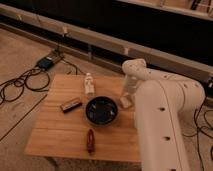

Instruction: Place the white sponge in the ceramic bowl

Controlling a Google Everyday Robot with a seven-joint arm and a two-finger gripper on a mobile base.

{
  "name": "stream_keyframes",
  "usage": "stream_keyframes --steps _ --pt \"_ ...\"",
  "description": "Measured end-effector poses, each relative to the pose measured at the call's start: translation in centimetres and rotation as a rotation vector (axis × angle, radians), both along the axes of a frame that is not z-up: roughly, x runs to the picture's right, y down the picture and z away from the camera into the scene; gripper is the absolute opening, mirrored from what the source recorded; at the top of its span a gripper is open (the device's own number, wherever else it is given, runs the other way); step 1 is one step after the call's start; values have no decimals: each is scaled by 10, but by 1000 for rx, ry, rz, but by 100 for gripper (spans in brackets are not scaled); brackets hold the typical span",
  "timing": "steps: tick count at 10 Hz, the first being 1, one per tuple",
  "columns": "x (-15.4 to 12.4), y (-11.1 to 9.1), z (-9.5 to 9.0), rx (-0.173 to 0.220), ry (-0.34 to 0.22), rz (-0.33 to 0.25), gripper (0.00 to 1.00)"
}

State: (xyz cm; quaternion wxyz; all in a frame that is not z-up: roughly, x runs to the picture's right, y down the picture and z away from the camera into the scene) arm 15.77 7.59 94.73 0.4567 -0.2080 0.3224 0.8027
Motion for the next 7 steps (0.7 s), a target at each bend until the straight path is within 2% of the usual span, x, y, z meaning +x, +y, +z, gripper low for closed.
stream_keyframes --steps 3,4,7 --pt "-3 -15 -17 12 0 -13 9" --pt "-7 -20 -23 16 -10 -25 3" --pt "-43 -45 -47 39 -91 -84 0"
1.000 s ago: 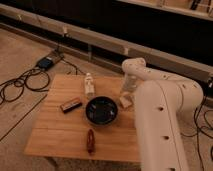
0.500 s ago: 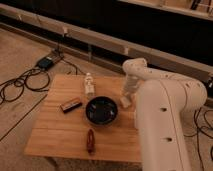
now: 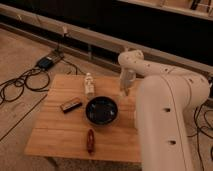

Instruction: Place the white sponge in the ceramic bowl

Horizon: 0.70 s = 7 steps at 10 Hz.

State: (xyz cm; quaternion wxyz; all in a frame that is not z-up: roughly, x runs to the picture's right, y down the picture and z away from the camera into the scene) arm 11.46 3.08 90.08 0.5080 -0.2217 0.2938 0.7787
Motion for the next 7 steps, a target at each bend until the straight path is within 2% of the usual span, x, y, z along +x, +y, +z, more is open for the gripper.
stream_keyframes --steps 3,5,7 --pt "-72 -9 -31 -6 -155 -75 0" --pt "-108 -7 -50 -16 -239 -104 0" --pt "-129 2 -64 -37 -298 -121 0"
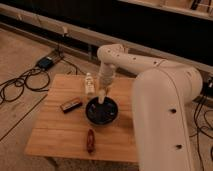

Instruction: Place the white sponge in the ceramic bowl

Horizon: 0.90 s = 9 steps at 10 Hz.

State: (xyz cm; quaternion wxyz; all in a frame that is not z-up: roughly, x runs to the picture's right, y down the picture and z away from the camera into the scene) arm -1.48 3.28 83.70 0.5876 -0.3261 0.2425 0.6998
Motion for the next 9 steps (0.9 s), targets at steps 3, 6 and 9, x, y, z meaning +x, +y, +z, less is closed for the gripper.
stream_keyframes --steps 3,6,9 --pt "-19 26 -11 -56 -59 -6 1" --pt "-23 48 -7 -91 -92 3 27" --pt "-18 58 1 -100 -102 11 56"
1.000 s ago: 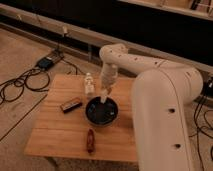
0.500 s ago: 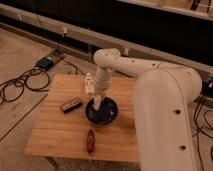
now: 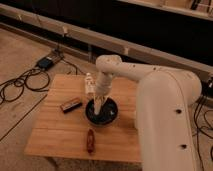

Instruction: Place the white sponge in the ceramic bowl

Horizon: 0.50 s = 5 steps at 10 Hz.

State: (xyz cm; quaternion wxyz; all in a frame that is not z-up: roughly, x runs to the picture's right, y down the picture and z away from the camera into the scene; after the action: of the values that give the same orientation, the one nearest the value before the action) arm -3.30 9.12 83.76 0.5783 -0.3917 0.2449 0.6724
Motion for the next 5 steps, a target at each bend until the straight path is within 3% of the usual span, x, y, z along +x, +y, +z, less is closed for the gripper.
stream_keyframes --steps 3,5 --pt "1 0 3 11 -18 3 80" --pt "2 3 3 8 -25 1 80"
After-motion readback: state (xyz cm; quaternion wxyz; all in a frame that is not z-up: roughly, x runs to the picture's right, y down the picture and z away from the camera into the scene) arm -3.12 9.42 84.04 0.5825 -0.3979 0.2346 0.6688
